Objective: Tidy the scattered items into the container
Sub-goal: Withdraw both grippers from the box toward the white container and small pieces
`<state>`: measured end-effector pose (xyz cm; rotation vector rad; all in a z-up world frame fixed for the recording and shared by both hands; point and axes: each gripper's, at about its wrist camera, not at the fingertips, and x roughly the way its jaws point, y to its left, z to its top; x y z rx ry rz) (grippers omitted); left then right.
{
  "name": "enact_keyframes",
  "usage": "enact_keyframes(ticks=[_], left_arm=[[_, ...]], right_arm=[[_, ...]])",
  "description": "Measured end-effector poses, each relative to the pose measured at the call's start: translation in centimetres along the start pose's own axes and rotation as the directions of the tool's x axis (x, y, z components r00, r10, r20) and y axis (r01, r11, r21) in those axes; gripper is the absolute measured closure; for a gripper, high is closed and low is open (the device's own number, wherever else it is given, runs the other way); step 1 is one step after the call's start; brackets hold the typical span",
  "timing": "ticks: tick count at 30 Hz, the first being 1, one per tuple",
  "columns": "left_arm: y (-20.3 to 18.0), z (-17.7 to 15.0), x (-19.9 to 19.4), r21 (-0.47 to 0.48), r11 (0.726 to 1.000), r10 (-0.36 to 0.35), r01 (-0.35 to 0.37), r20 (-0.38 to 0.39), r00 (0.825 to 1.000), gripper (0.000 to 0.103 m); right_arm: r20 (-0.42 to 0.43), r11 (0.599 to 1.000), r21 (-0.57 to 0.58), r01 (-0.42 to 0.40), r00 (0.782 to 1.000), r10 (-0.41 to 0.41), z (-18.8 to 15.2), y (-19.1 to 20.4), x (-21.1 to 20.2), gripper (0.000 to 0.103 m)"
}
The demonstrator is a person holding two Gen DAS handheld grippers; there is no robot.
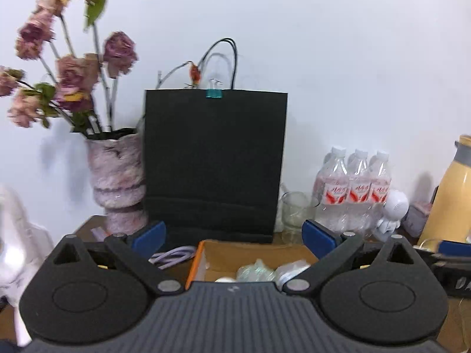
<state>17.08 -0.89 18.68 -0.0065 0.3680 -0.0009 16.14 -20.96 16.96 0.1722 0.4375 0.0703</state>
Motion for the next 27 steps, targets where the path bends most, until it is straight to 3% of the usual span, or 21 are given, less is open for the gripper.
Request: enact_keyframes(ticks=[2, 5, 7, 11, 16, 20, 22, 24, 26, 27], left_arm=[[0.5, -2.3, -3.1, 0.015, 1.0, -0.012, 0.012, 0.002, 1.0, 0.0], [1.5, -7.7, -8.6, -0.02, 0.993, -0.117, 0.117, -0.013, 0.993, 0.0], [1.6, -10.8, -12.0, -0.017, 0.985, -0.174, 0.174, -0.011, 0.985, 0.0], [1.3, -16.1, -17.0, 0.057, 0.988, -0.145, 0.143, 0.021, 0.989, 0.0], [0.9, -18.5, -16.2, 0.084, 0.984, -0.149, 0.157, -0.102, 0.984, 0.0], [-0.5, -19.0, -14.6, 0.131, 0.98, -0.139, 0.151, -0.094, 0.986, 0.0], [-2.4, -18.7, -13.4, 0.163, 0.964, -0.195, 0.209, -0.096, 0.976, 0.004], [-4.7, -18.6, -12.2, 0.189, 0.942, -0.261, 0.276, -0.101, 0.96, 0.017], [-6.9, -18.3, -10.4, 0.201, 0.916, -0.323, 0.346, -0.141, 0.936, 0.047], [-7.8, -18.3, -9.7, 0.2, 0.906, -0.345, 0.373, -0.163, 0.925, 0.057]], right_arm=[[-0.034, 0.998, 0.061, 0.012, 0.999, -0.01, -1.4, -0.4, -2.5, 0.013], [-0.022, 0.988, 0.124, -0.09, 0.995, 0.094, -5.0, -1.2, -7.7, 0.011], [-0.017, 0.984, 0.136, -0.116, 0.993, 0.119, -8.0, -2.0, -10.9, 0.011], [0.026, 0.996, 0.064, -0.063, 0.998, 0.061, -13.2, -2.9, -16.1, 0.01], [-0.001, 1.0, 0.015, -0.021, 1.0, 0.021, -16.3, -3.9, -17.2, 0.009], [-0.03, 1.0, -0.011, 0.022, 0.999, -0.023, -16.8, -5.0, -15.9, 0.012], [-0.062, 0.999, -0.01, 0.047, 0.997, -0.048, -16.8, -5.3, -14.6, 0.018], [-0.083, 0.998, -0.008, 0.069, 0.994, -0.07, -16.9, -5.8, -13.5, 0.023], [-0.105, 0.996, 0.003, 0.088, 0.991, -0.087, -17.2, -6.5, -12.9, 0.027], [-0.109, 0.996, 0.007, 0.09, 0.99, -0.089, -17.4, -6.8, -12.9, 0.027]])
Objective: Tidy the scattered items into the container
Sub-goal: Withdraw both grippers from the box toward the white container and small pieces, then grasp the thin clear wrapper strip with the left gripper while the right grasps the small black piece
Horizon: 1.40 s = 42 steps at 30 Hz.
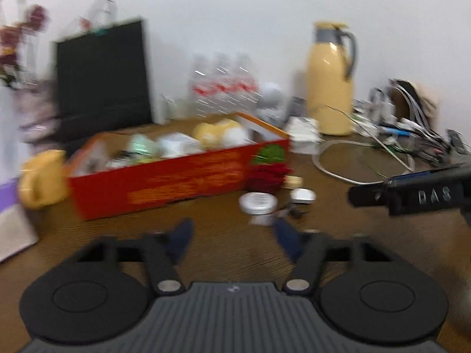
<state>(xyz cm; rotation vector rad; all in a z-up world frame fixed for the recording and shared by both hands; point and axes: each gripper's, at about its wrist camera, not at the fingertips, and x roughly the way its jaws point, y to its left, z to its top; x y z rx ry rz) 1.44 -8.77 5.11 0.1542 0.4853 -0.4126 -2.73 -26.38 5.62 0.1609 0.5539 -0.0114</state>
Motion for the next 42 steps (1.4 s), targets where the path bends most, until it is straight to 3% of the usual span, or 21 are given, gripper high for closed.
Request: enact_keyframes(ticks=[2, 7, 8, 9, 11, 15, 18, 23, 25, 27, 32, 34, 35, 36, 42], left_arm=[[-0.8, 0.4, 1.9, 0.004, 0.999, -0.048, 0.048, -0.018, 0.999, 0.063], [-2.3, 0.7, 5.5, 0.063, 0.993, -0.098, 0.102, -0.06, 0.993, 0.058], [-2.5, 0.7, 6.1, 0.069, 0.992, -0.1, 0.105, -0.075, 0.992, 0.065], [-2.5, 0.7, 6.6, 0.066, 0.992, -0.098, 0.104, -0.089, 0.991, 0.083], [-2.0, 0.6, 7.3, 0.036, 0.994, -0.099, 0.104, -0.13, 0.987, 0.09], [-0.3, 0.3, 5.0, -0.016, 0.991, -0.135, 0.134, -0.12, 0.984, 0.095], [2.1, -0.9, 2.5, -0.12, 0.985, -0.14, 0.125, -0.121, 0.983, 0.095], [5.5, -1.8, -0.8, -0.247, 0.968, -0.068, 0.043, -0.093, 0.993, 0.095], [6.5, -1.6, -1.4, -0.268, 0.963, -0.057, 0.033, -0.085, 0.995, 0.095], [6.9, -1.5, -1.6, -0.257, 0.966, -0.034, 0.012, -0.081, 0.996, 0.095], [7.4, -1.4, -1.5, -0.255, 0.967, -0.022, 0.001, -0.079, 0.997, 0.094], [7.4, -1.6, -1.8, -0.254, 0.967, -0.019, -0.002, -0.078, 0.997, 0.094], [7.5, -1.6, -1.9, -0.255, 0.967, -0.017, -0.004, -0.079, 0.997, 0.094], [7.4, -1.6, -2.1, -0.256, 0.967, -0.012, -0.009, -0.078, 0.997, 0.094], [6.9, -2.0, -3.9, -0.234, 0.972, 0.017, -0.03, -0.058, 0.998, 0.094]], right_arm=[[-0.006, 1.0, -0.002, 0.008, 1.0, -0.008, -0.2, -0.5, -0.1, 0.027], [0.0, 0.999, -0.042, 0.026, 1.0, -0.026, -0.4, -1.1, -0.4, 0.027], [-0.002, 0.998, -0.052, 0.023, 1.0, -0.023, -0.3, -1.0, -0.3, 0.027], [-0.008, 0.998, -0.062, 0.016, 1.0, -0.016, -0.3, -0.9, 0.0, 0.027], [-0.025, 0.997, -0.079, 0.003, 1.0, -0.005, -0.4, -0.6, 0.7, 0.027], [-0.059, 0.993, -0.105, -0.05, 0.997, 0.044, -0.4, 0.6, 2.4, 0.027], [-0.087, 0.986, -0.139, -0.087, 0.993, 0.075, 0.0, 2.0, 4.1, 0.028], [-0.121, 0.984, -0.145, -0.102, 0.989, 0.085, 0.5, 3.4, 7.2, 0.041], [-0.137, 0.987, -0.12, -0.108, 0.986, 0.092, 0.8, 3.5, 8.2, 0.062], [-0.145, 0.988, -0.11, -0.11, 0.985, 0.093, 0.9, 3.7, 8.8, 0.07], [-0.134, 0.988, -0.137, -0.071, 0.99, 0.053, 1.0, 4.6, 9.7, 0.074], [-0.124, 0.984, -0.17, -0.044, 0.992, 0.023, 0.8, 5.0, 9.7, 0.089], [-0.121, 0.983, -0.179, -0.04, 0.993, 0.018, 0.7, 5.1, 9.6, 0.09], [-0.125, 0.983, -0.179, -0.046, 0.992, 0.024, 0.7, 5.1, 9.4, 0.095], [-0.128, 0.986, -0.125, -0.113, 0.987, 0.097, 0.0, 5.3, 6.2, 0.095]])
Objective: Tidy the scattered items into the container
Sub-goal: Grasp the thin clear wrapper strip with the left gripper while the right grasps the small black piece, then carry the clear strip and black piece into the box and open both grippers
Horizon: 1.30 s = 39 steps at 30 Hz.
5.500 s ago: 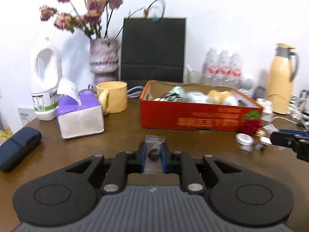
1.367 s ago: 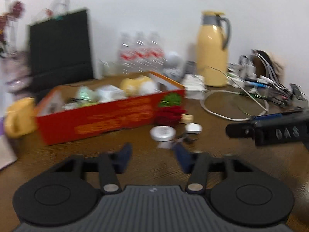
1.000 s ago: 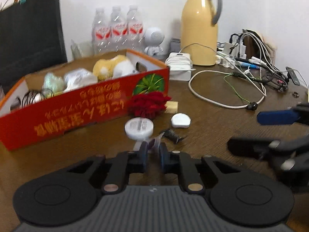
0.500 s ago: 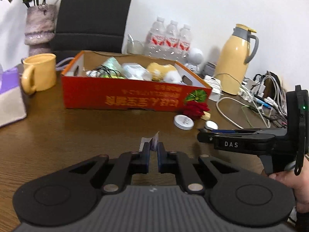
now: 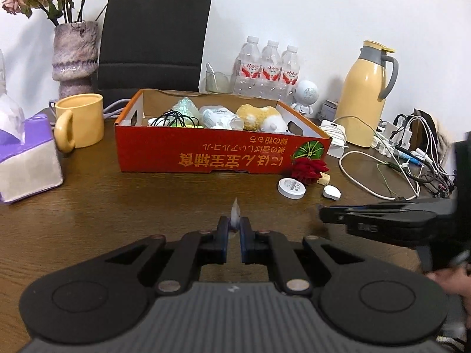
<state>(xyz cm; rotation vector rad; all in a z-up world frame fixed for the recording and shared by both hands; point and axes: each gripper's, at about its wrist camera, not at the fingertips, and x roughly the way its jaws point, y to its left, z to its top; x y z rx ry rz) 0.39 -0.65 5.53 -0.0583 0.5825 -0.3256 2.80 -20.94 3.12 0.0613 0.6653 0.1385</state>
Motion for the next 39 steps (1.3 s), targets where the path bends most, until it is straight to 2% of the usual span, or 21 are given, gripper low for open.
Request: enact_keyframes(ticks=[5, 13, 21, 26, 30, 32, 35, 37, 39], left_arm=[[-0.4, -0.9, -1.5, -0.014, 0.999, -0.04, 0.04, -0.007, 0.999, 0.094], [-2.1, -3.5, -5.4, 0.012, 0.999, -0.031, 0.031, 0.022, 0.999, 0.094], [-3.2, -4.5, -8.9, 0.038, 0.999, 0.001, -0.005, 0.091, 0.996, 0.094], [-3.5, -3.9, -10.4, 0.046, 0.999, 0.008, -0.015, 0.148, 0.989, 0.094], [-2.7, -0.7, -10.1, 0.016, 0.999, -0.05, 0.048, 0.176, 0.983, 0.094], [-2.5, 2.1, -9.8, 0.026, 0.999, -0.044, 0.039, 0.229, 0.972, 0.094], [-2.3, 8.1, -8.7, 0.065, 0.997, -0.06, 0.042, 0.315, 0.947, 0.094], [-2.3, 12.5, -6.7, 0.058, 0.998, -0.042, 0.023, 0.349, 0.936, 0.094], [-2.3, 16.0, -4.6, 0.043, 0.999, -0.001, -0.015, 0.342, 0.94, 0.094]], right_arm=[[0.089, 0.999, -0.021, -0.044, 0.995, 0.046, -1.1, 1.9, -5.2, 0.095], [0.212, 0.999, -0.004, -0.035, 0.977, 0.035, -3.7, 3.1, -11.8, 0.095], [0.266, 0.999, 0.018, -0.026, 0.964, 0.02, -6.3, 3.8, -14.9, 0.095], [0.303, 0.999, 0.001, -0.049, 0.952, 0.046, -6.5, 4.5, -16.1, 0.095], [0.342, 0.996, -0.021, -0.082, 0.936, 0.084, -3.9, 4.6, -16.5, 0.095], [0.384, 0.995, -0.046, -0.091, 0.918, 0.102, -1.4, 4.7, -16.7, 0.095], [0.462, 0.991, -0.091, -0.1, 0.877, 0.131, 3.9, 4.8, -16.7, 0.095], [0.486, 0.988, -0.11, -0.109, 0.861, 0.149, 8.4, 5.2, -16.0, 0.095], [0.492, 0.987, -0.13, -0.098, 0.858, 0.149, 12.5, 5.3, -14.7, 0.095]])
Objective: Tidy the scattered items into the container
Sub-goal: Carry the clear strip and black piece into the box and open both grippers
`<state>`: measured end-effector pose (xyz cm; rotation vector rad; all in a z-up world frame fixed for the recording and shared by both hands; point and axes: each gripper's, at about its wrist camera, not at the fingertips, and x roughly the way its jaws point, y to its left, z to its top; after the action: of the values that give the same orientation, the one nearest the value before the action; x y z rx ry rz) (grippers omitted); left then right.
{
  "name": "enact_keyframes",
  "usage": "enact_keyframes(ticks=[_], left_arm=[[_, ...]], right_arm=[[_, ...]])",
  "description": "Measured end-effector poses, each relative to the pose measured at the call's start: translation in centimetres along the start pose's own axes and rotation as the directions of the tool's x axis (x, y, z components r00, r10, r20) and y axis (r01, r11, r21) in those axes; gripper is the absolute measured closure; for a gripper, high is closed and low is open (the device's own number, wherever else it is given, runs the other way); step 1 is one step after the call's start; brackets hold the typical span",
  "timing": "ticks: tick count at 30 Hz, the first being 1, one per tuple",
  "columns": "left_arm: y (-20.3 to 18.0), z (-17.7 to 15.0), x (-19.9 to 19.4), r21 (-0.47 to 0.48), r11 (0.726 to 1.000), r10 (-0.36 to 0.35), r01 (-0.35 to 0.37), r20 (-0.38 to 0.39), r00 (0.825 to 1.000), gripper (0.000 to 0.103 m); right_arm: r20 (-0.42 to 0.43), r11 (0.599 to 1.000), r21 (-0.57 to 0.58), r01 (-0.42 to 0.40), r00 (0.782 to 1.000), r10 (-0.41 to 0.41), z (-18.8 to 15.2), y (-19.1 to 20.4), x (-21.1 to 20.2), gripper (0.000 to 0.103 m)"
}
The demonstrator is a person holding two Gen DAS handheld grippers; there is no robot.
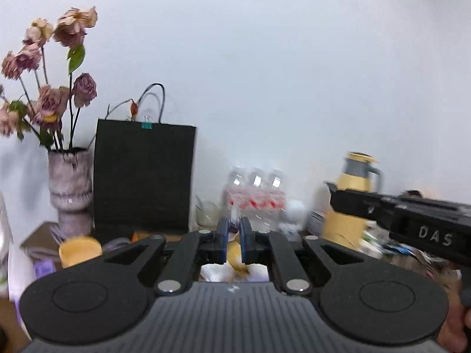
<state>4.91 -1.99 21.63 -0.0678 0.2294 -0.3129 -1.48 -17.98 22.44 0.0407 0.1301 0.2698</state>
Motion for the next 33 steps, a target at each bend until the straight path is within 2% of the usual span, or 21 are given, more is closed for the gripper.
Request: enact_keyframes(ticks=[2, 5, 7, 8, 10, 11, 13, 15, 17, 19, 23, 25, 26, 27, 29, 30, 31, 33], left_arm=[[0.3, 1.6, 2.0, -0.02, 0.999, 0.035, -0.035, -0.016, 0.999, 0.094], [0.8, 2.7, 4.0, -0.03, 0.998, 0.046, -0.047, -0.032, 0.998, 0.094], [1.2, 3.7, 6.3, -0.003, 0.999, 0.042, -0.043, -0.1, 0.994, 0.094], [1.5, 4.5, 7.9, 0.006, 0.999, 0.037, -0.036, -0.158, 0.987, 0.094], [2.4, 5.8, 11.5, -0.01, 1.0, 0.013, -0.016, -0.276, 0.961, 0.094], [2.9, 6.0, 13.4, -0.026, 1.0, -0.006, -0.003, -0.341, 0.94, 0.094], [3.8, 5.5, 17.5, -0.044, 0.999, -0.029, 0.008, -0.487, 0.873, 0.094], [4.8, 3.6, 21.3, -0.04, 0.999, -0.031, 0.008, -0.621, 0.783, 0.094], [5.6, 1.4, 23.7, -0.008, 1.0, 0.007, -0.018, -0.701, 0.713, 0.094], [5.9, -0.9, 25.4, 0.043, 0.999, 0.05, -0.027, -0.745, 0.665, 0.094], [7.2, -3.6, 27.1, 0.042, 0.998, 0.062, -0.047, -0.793, 0.606, 0.092], [7.4, -4.3, 27.5, 0.04, 0.999, 0.054, -0.036, -0.818, 0.572, 0.088], [7.4, -4.5, 27.7, 0.046, 0.998, 0.056, -0.032, -0.83, 0.554, 0.081], [7.3, -4.6, 27.9, 0.054, 0.998, 0.062, -0.031, -0.839, 0.541, 0.067], [7.1, -4.0, 27.8, 0.065, 0.998, 0.067, -0.022, -0.841, 0.538, 0.05], [7.1, -3.5, 27.6, 0.072, 0.997, 0.074, -0.025, -0.842, 0.535, 0.046], [7.1, -2.9, 27.6, 0.073, 0.997, 0.078, -0.03, -0.845, 0.529, 0.043], [7.1, -1.5, 27.2, 0.07, 0.997, 0.078, -0.034, -0.845, 0.529, 0.026]], right_arm=[[-0.01, 1.0, 0.012, -0.004, 1.0, 0.004, 2.0, -0.8, 2.7, 0.095], [-0.045, 0.999, 0.034, -0.018, 0.999, 0.019, 3.4, -1.8, 5.1, 0.095], [-0.098, 0.999, 0.032, -0.016, 0.995, 0.019, 3.9, -2.5, 7.0, 0.095], [-0.139, 0.999, 0.034, -0.01, 0.99, 0.015, 4.2, -3.1, 8.3, 0.095], [-0.24, 0.999, 0.05, -0.001, 0.971, 0.013, 4.7, -4.5, 11.3, 0.095], [-0.303, 0.998, 0.069, -0.008, 0.953, 0.029, 4.7, -5.2, 13.0, 0.095], [-0.425, 0.992, 0.128, -0.02, 0.902, 0.073, 4.3, -7.0, 16.5, 0.095], [-0.539, 0.987, 0.162, -0.014, 0.836, 0.101, 2.8, -8.2, 19.9, 0.095], [-0.633, 0.984, 0.177, 0.004, 0.766, 0.111, 0.8, -8.9, 22.8, 0.095], [-0.707, 0.979, 0.205, 0.022, 0.695, 0.133, -1.5, -9.5, 25.3, 0.095], [-0.794, 0.981, 0.183, 0.058, 0.598, 0.113, -6.3, -9.0, 28.4, 0.094], [-0.813, 0.979, 0.197, 0.059, 0.567, 0.13, -7.7, -8.8, 29.3, 0.094], [-0.822, 0.979, 0.196, 0.061, 0.554, 0.13, -8.2, -8.6, 29.6, 0.093], [-0.831, 0.979, 0.191, 0.067, 0.542, 0.125, -8.5, -8.6, 29.9, 0.09], [-0.849, 0.976, 0.192, 0.104, 0.517, 0.111, -8.6, -8.8, 30.3, 0.07], [-0.853, 0.973, 0.193, 0.123, 0.512, 0.104, -8.4, -9.1, 30.4, 0.054], [-0.852, 0.972, 0.189, 0.137, 0.514, 0.094, -7.9, -9.2, 30.3, 0.051], [-0.852, 0.972, 0.172, 0.157, 0.519, 0.067, -6.7, -9.5, 30.0, 0.05]])
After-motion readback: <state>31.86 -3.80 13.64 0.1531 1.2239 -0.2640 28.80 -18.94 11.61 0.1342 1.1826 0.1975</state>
